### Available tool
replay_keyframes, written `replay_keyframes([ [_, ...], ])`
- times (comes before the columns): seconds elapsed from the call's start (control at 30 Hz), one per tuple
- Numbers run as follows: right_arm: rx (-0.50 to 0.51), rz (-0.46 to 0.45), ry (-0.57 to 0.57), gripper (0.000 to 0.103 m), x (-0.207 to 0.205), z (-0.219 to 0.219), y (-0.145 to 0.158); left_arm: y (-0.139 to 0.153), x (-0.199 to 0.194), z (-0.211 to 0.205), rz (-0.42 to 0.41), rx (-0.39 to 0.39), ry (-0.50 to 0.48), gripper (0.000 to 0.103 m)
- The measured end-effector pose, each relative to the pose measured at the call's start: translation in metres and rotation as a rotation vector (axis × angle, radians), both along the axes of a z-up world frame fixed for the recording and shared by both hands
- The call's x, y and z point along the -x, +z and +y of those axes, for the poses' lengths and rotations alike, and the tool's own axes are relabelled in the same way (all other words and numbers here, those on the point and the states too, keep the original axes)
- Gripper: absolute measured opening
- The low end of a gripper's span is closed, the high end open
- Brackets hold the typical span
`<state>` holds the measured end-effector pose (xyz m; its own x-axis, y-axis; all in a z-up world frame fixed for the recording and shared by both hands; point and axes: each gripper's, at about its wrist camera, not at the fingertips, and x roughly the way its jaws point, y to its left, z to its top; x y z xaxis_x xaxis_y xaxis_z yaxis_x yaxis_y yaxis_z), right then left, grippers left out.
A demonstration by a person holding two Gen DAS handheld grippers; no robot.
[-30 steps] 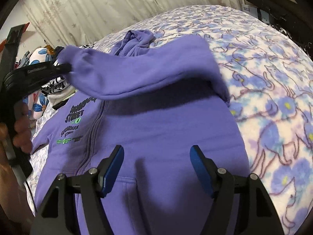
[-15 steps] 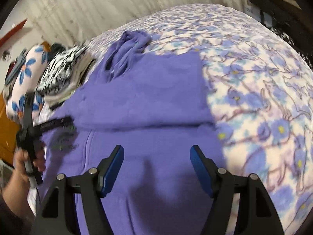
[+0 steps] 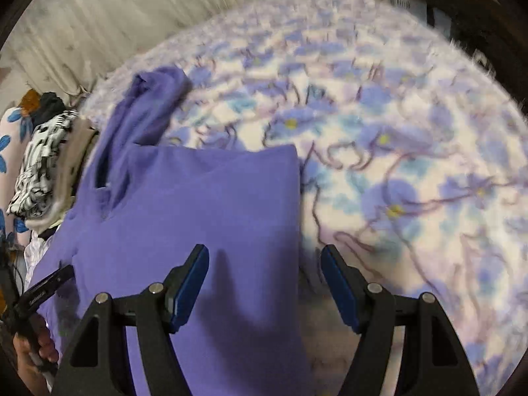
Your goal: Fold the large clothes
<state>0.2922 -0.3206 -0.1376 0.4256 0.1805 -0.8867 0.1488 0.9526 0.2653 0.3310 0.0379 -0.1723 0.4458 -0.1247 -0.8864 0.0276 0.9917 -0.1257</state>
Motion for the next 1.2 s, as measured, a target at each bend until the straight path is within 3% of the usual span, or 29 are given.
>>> replay_keyframes([
  [0.03, -0.001, 0.007, 0.016, 0.033, -0.003, 0.003, -0.003, 0.004, -0.002, -0.005, -0.019, -0.058, 0.000, 0.006],
  [0.07, 0.008, -0.005, 0.021, 0.018, -0.003, 0.005, -0.003, 0.009, -0.004, -0.009, -0.038, -0.083, -0.005, 0.006],
  [0.17, 0.072, -0.123, 0.012, 0.017, 0.008, 0.014, 0.012, 0.023, -0.008, -0.007, -0.107, -0.068, 0.010, 0.006],
  [0.27, 0.056, -0.134, -0.062, 0.017, 0.010, 0.007, -0.001, 0.024, -0.017, -0.005, -0.163, -0.109, 0.044, 0.004],
  [0.37, 0.054, -0.104, -0.116, 0.030, 0.011, 0.001, -0.019, 0.001, -0.030, 0.005, -0.095, -0.158, 0.095, 0.004],
  [0.4, 0.048, -0.105, -0.119, 0.032, 0.012, 0.000, -0.016, -0.010, -0.032, 0.014, -0.044, -0.136, 0.117, 0.007],
  [0.47, 0.067, -0.086, -0.120, 0.039, 0.015, -0.001, -0.009, -0.010, -0.025, 0.029, -0.051, -0.049, 0.136, 0.008],
  [0.53, 0.111, -0.096, -0.106, 0.040, 0.021, 0.001, 0.004, -0.002, -0.019, 0.038, -0.056, -0.028, 0.150, 0.016],
  [0.6, 0.139, -0.148, -0.092, 0.040, 0.028, 0.006, 0.020, 0.008, -0.010, 0.044, -0.058, -0.031, 0.137, 0.025],
  [0.77, 0.128, -0.313, 0.009, 0.047, 0.059, 0.031, 0.051, 0.027, 0.016, 0.034, -0.062, 0.039, 0.010, 0.026],
  [1.0, 0.136, -0.171, 0.167, 0.047, 0.072, 0.095, 0.041, 0.038, 0.056, -0.019, -0.040, 0.141, -0.091, 0.029],
  [1.03, 0.153, -0.155, 0.194, 0.047, 0.072, 0.107, 0.035, 0.035, 0.056, -0.024, -0.038, 0.144, -0.098, 0.030],
  [1.1, 0.161, -0.138, 0.224, 0.047, 0.075, 0.121, 0.023, 0.024, 0.058, -0.035, -0.024, 0.128, -0.090, 0.044],
  [1.2, 0.162, -0.105, 0.217, 0.047, 0.080, 0.122, 0.005, 0.003, 0.060, -0.046, -0.012, 0.085, -0.065, 0.044],
])
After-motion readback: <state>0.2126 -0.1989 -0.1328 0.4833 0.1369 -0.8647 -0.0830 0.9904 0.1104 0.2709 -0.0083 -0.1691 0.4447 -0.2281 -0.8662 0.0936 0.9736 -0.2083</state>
